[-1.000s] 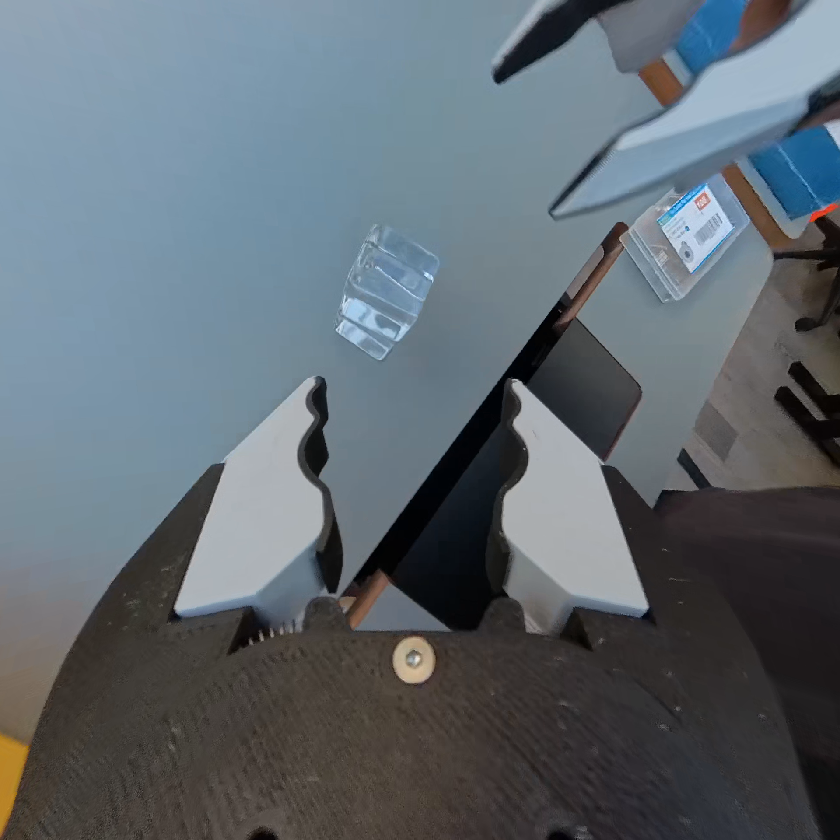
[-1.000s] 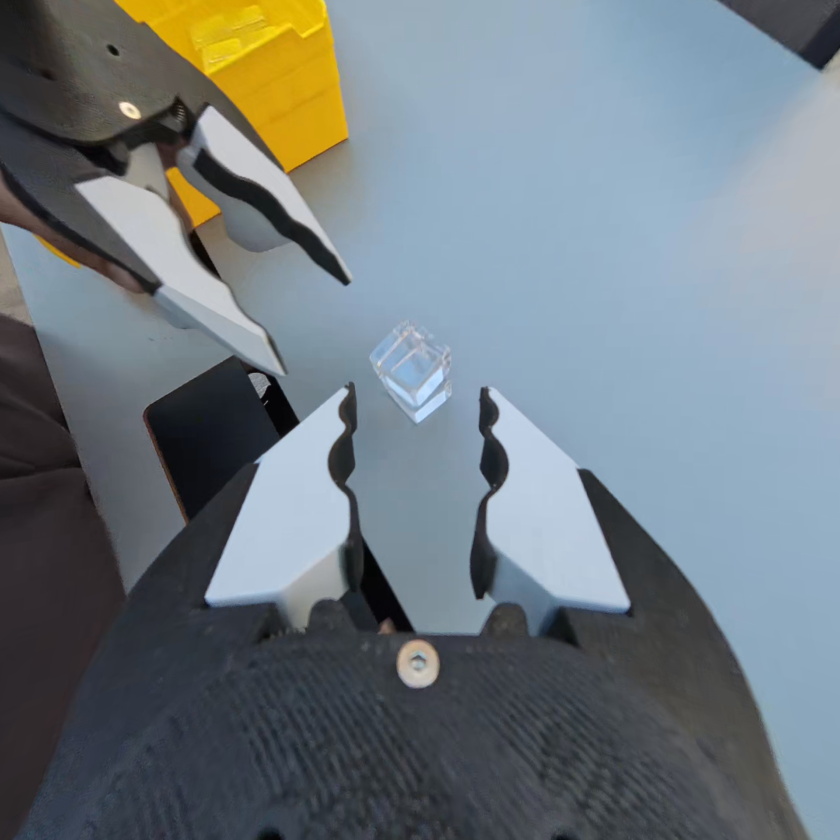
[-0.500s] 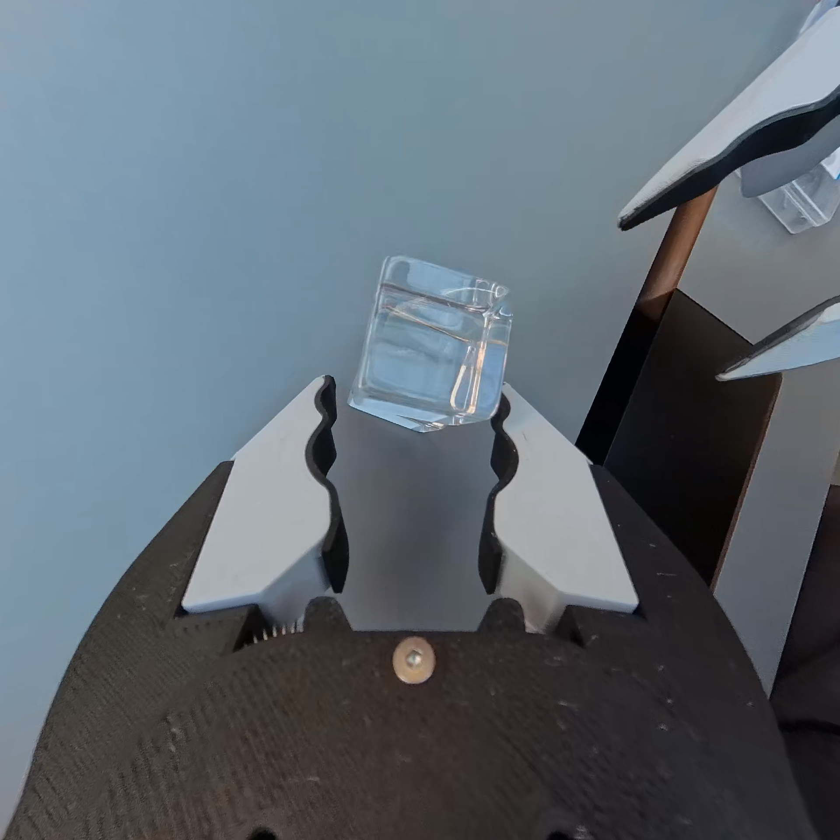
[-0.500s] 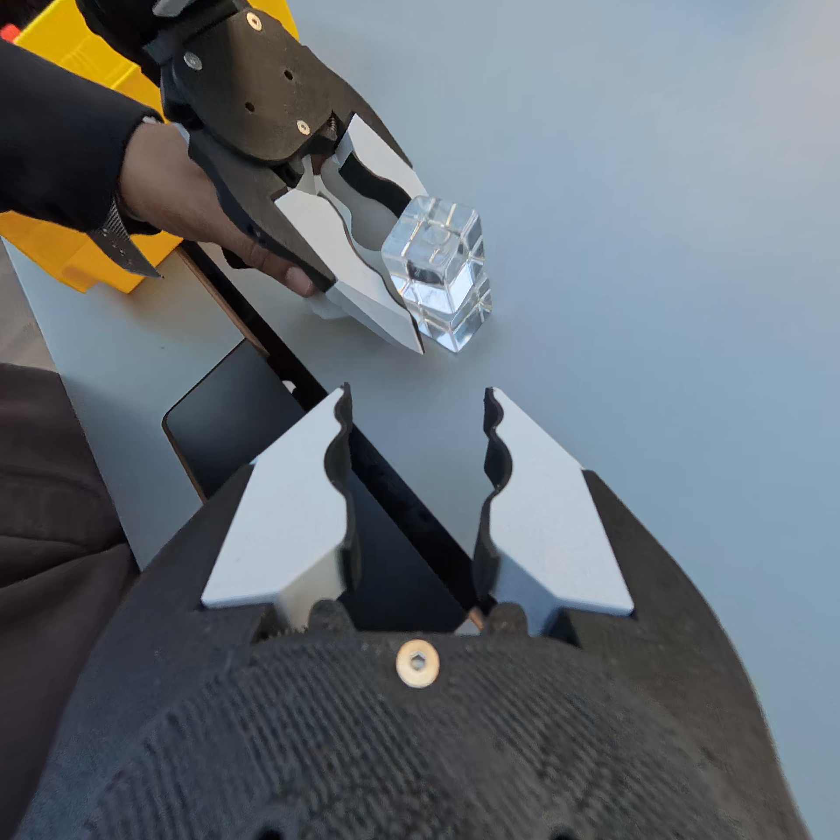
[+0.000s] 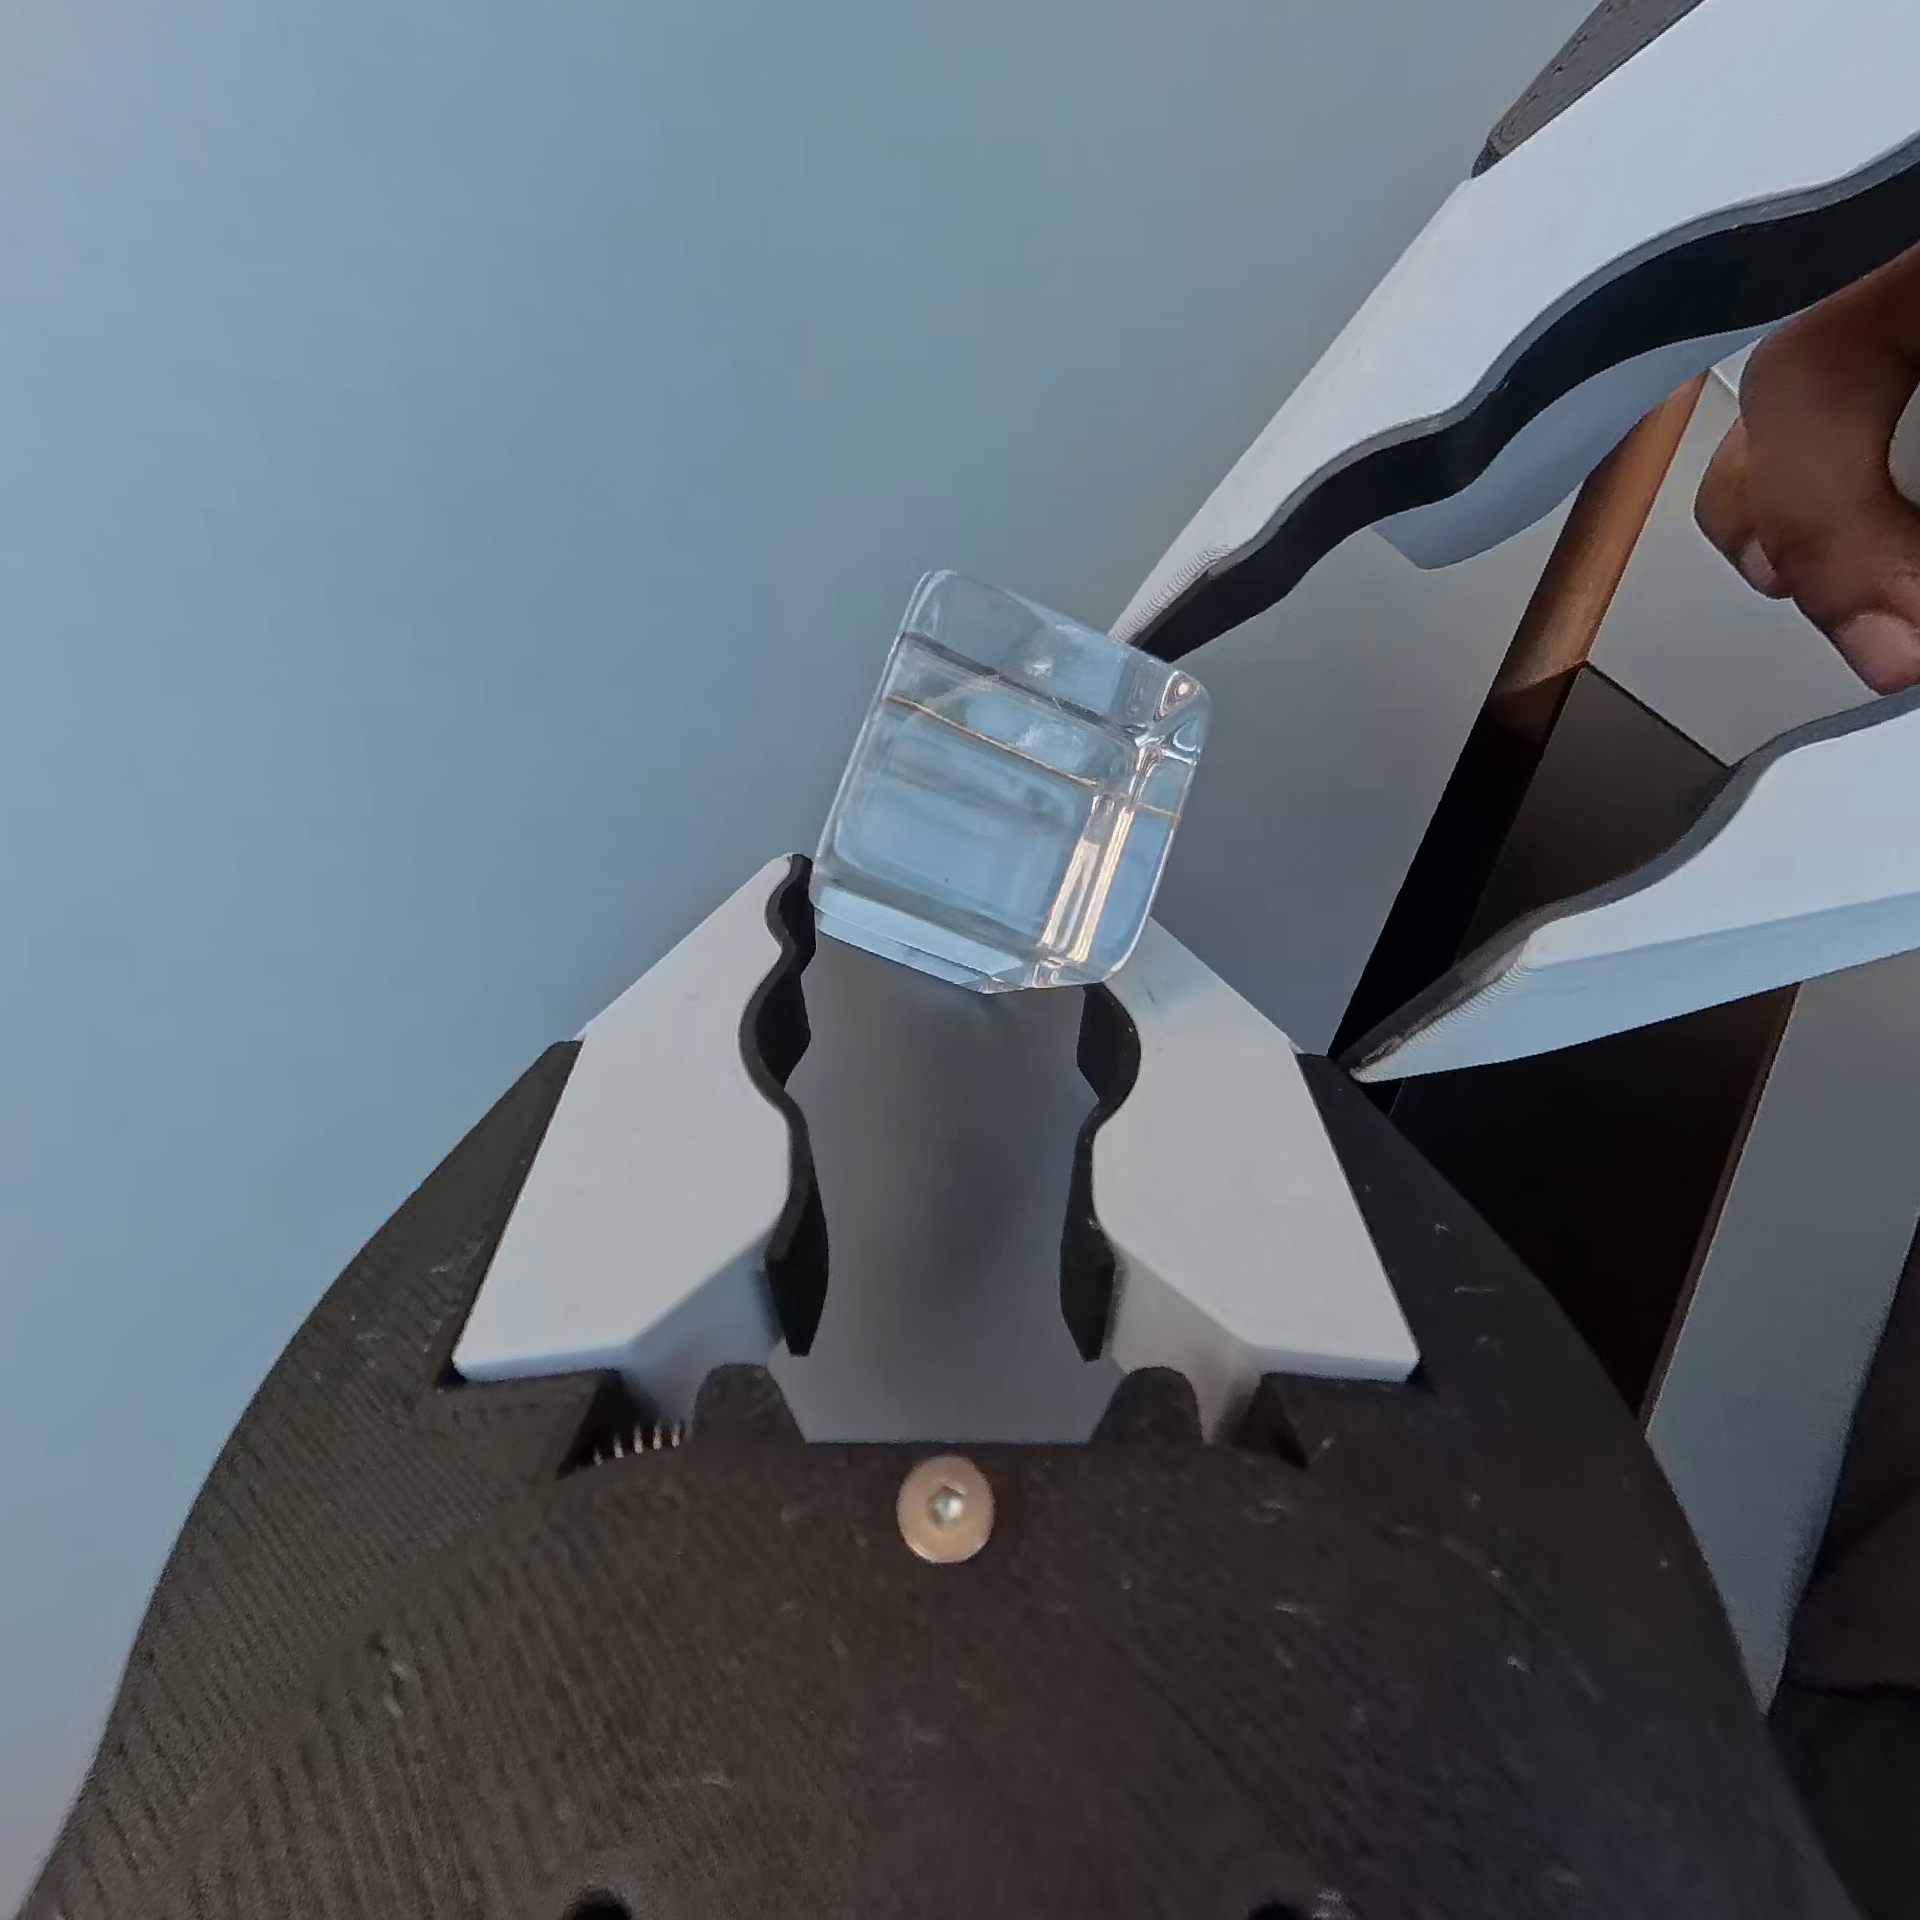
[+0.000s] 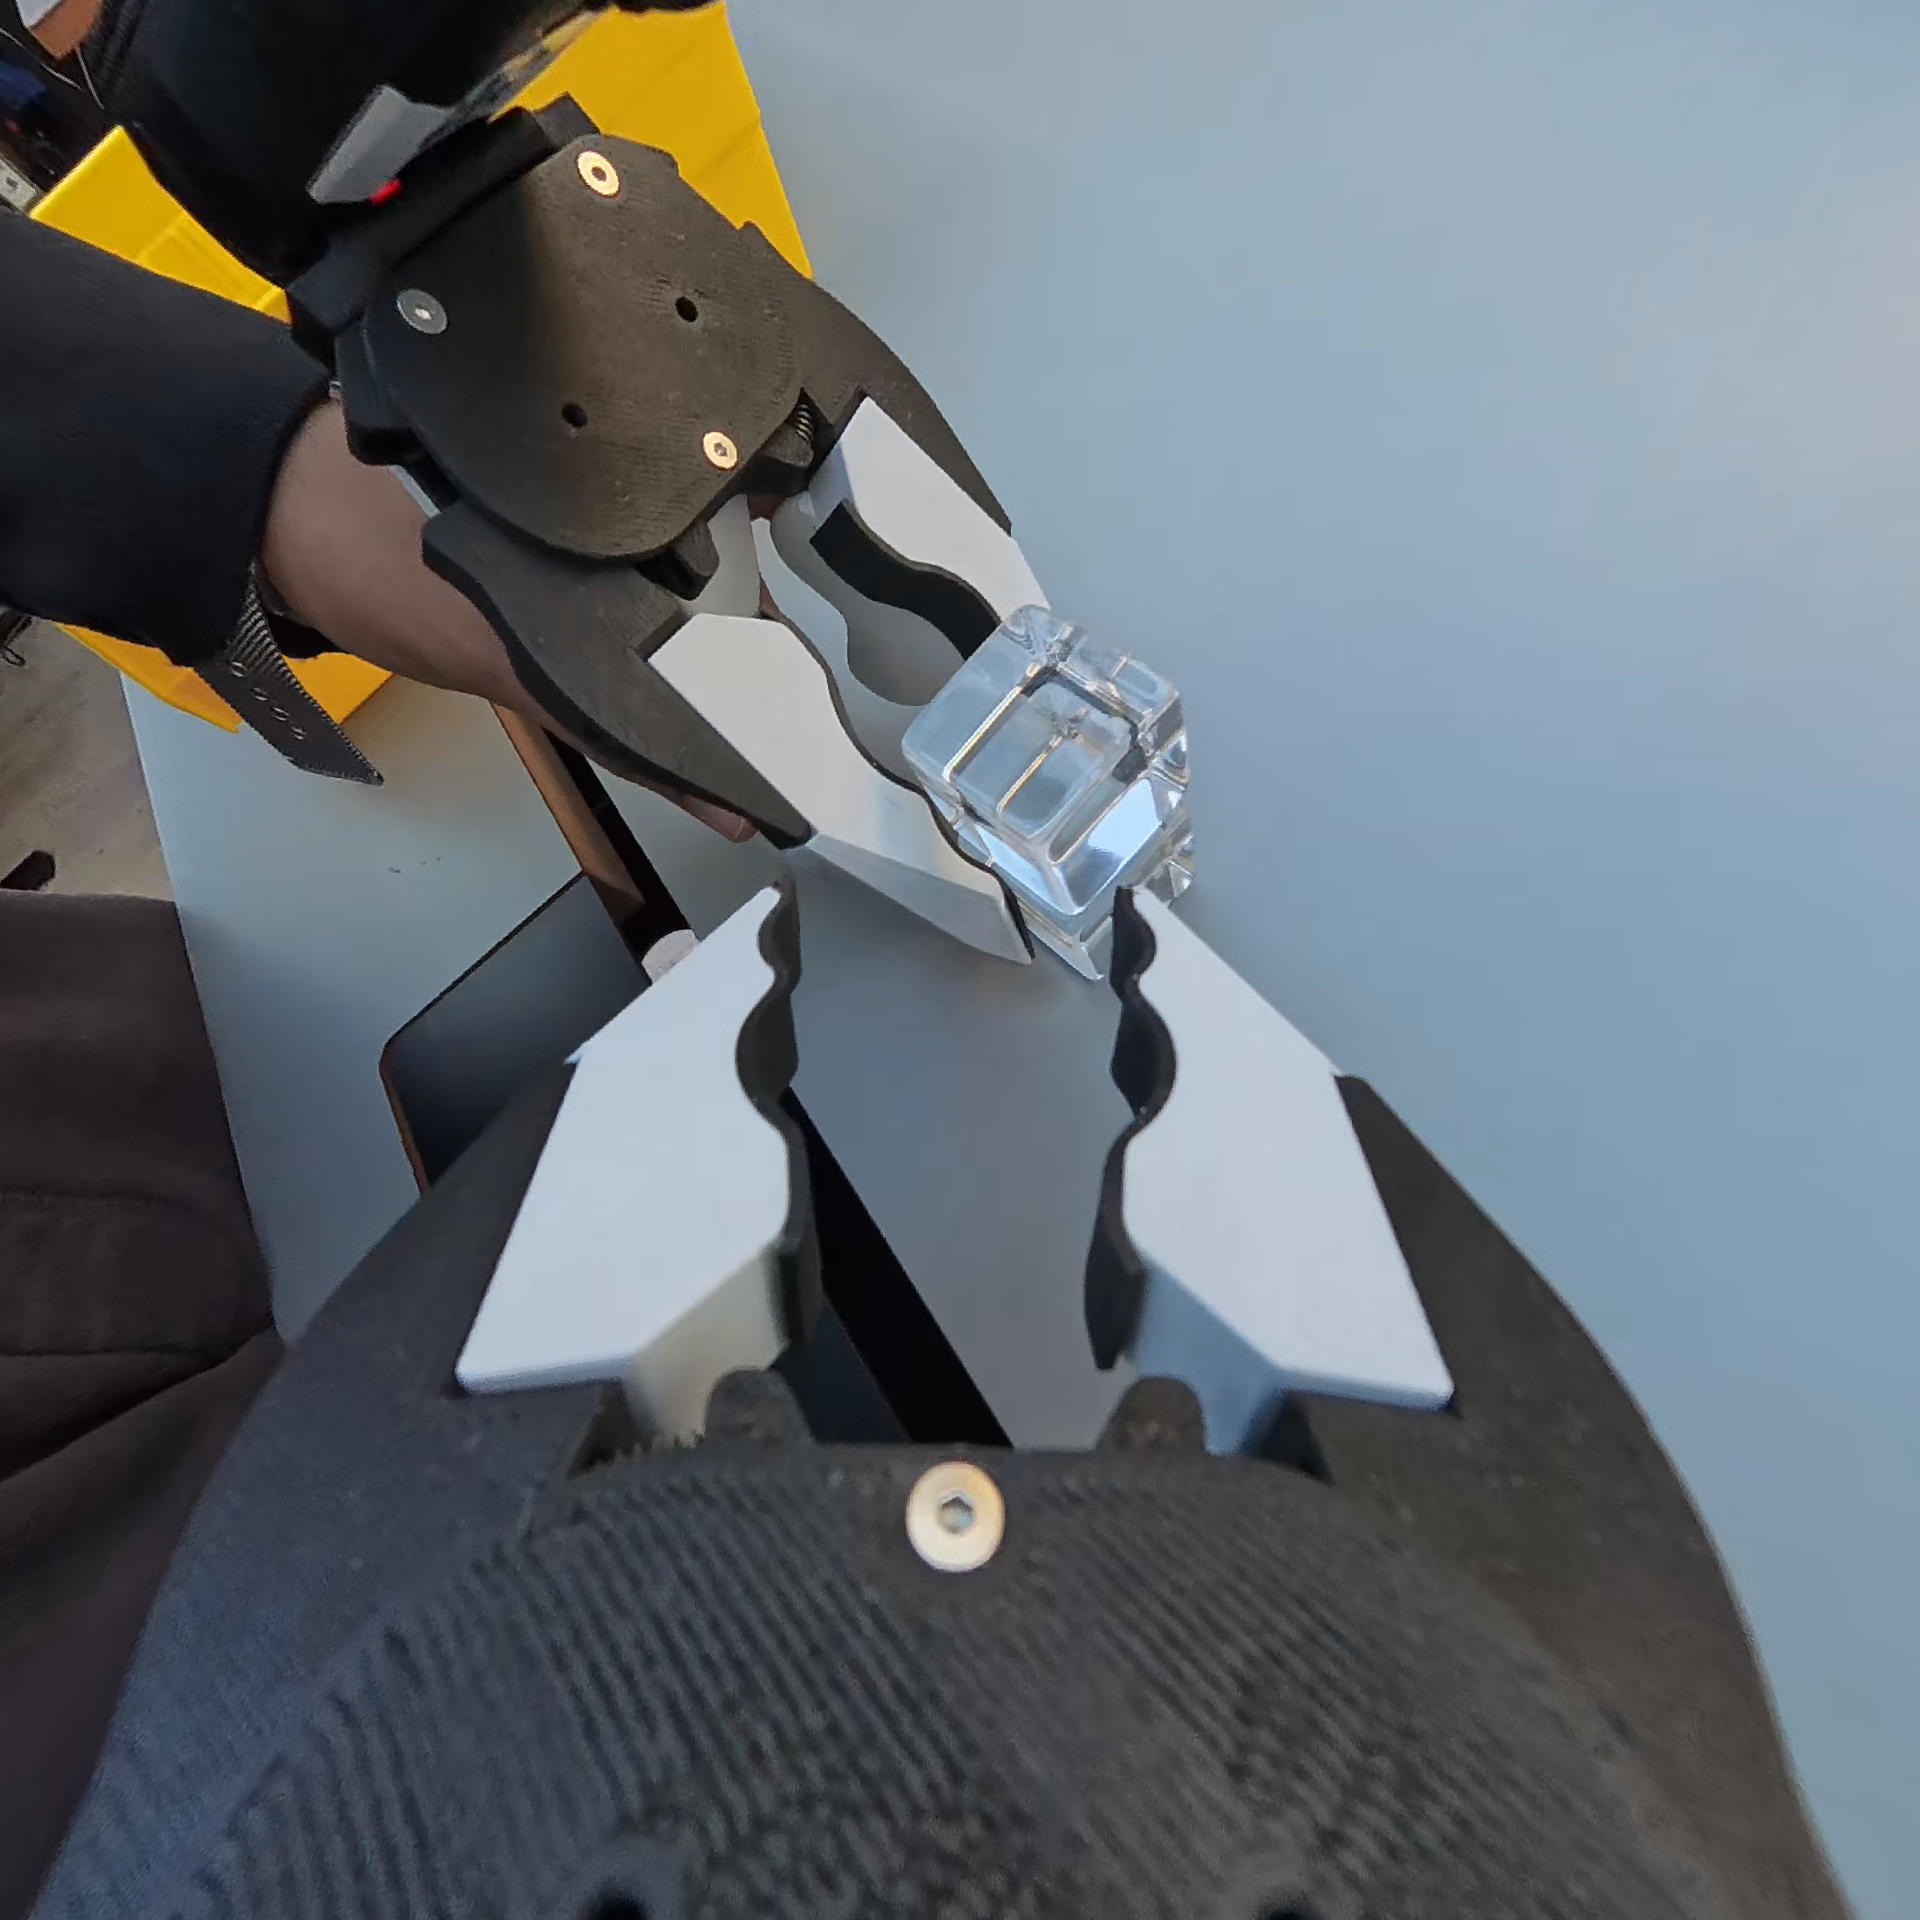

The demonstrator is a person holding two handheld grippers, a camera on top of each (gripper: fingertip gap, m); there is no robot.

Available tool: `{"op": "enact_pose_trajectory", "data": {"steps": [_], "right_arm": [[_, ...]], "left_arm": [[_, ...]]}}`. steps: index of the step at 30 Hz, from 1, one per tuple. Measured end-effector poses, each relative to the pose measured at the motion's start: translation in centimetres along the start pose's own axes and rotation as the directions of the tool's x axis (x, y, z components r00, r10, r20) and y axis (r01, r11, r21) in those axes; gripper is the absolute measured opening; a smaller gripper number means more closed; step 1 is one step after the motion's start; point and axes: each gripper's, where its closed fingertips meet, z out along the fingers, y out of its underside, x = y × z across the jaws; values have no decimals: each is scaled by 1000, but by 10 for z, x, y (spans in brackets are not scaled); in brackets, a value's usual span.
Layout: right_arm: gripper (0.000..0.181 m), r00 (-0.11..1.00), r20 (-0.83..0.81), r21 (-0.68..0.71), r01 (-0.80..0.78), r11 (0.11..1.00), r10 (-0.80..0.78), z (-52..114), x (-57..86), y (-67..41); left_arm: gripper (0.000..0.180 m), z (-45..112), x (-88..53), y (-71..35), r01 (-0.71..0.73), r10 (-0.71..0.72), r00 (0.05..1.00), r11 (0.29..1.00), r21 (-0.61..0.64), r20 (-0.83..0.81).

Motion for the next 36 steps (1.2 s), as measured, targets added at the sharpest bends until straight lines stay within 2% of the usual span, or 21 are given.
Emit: {"op": "enact_pose_trajectory", "data": {"steps": [4, 8, 12, 15, 17, 19, 22, 24, 26, 28, 30, 32, 33, 36], "right_arm": [[58, 1000, 11, 5, -22, 1000, 22, -1, -4, 0], [62, 999, -48, -7, -24, 1000, 24, -9, 2, 1], [62, 990, -124, 89, -52, 995, 63, -39, 6, -15], [61, 982, -176, 130, -49, 990, 72, -59, 4, -21], [61, 979, -187, 131, -56, 990, 80, -65, -1, -20], [60, 978, -185, 132, -68, 989, 92, -64, -9, -20], [59, 982, -148, 142, -96, 985, 117, -51, -24, -25], [59, 985, -124, 143, -103, 984, 121, -37, -36, -33], [59, 988, -103, 144, -98, 985, 113, -22, -51, -45], [59, 991, -89, 144, -82, 986, 96, -10, -68, -58], [59, 994, -87, 131, -58, 990, 70, 1, -84, -69], [59, 994, -99, 108, -33, 994, 43, 8, -97, -74], [59, 994, -107, 97, -24, 995, 34, 11, -103, -75], [58, 991, -130, 76, -26, 997, 35, 19, -117, -75]], "left_arm": [[48, 1, 0, 0, 2, -2, 1000, 1000, 0, -4], [49, -7, -1, 2, 41, -41, 999, 999, -1, 13], [50, -53, 19, -15, 111, -114, 993, 983, 147, 9], [51, -117, 40, -30, 155, -162, 987, 941, 300, 0], [52, -172, 30, -35, 165, -214, 974, 894, 417, 73], [54, -233, -10, -28, 161, -320, 921, 833, 530, 224], [58, -313, -91, 19, 151, -498, 747, 773, 616, 441], [66, -324, -143, 82, 241, -565, 609, 801, 548, 557], [72, -303, -175, 149, 408, -570, 546, 821, 399, 614], [72, -287, -192, 200, 505, -534, 498, 819, 273, 683], [72, -269, -195, 215, 541, -540, 523, 808, 232, 660], [71, -250, -187, 211, 576, -610, 571, 774, 262, 549], [71, -249, -188, 210, 568, -621, 565, 770, 289, 544], [65, -248, -187, 210, 540, -585, 605, 800, 262, 540]]}}
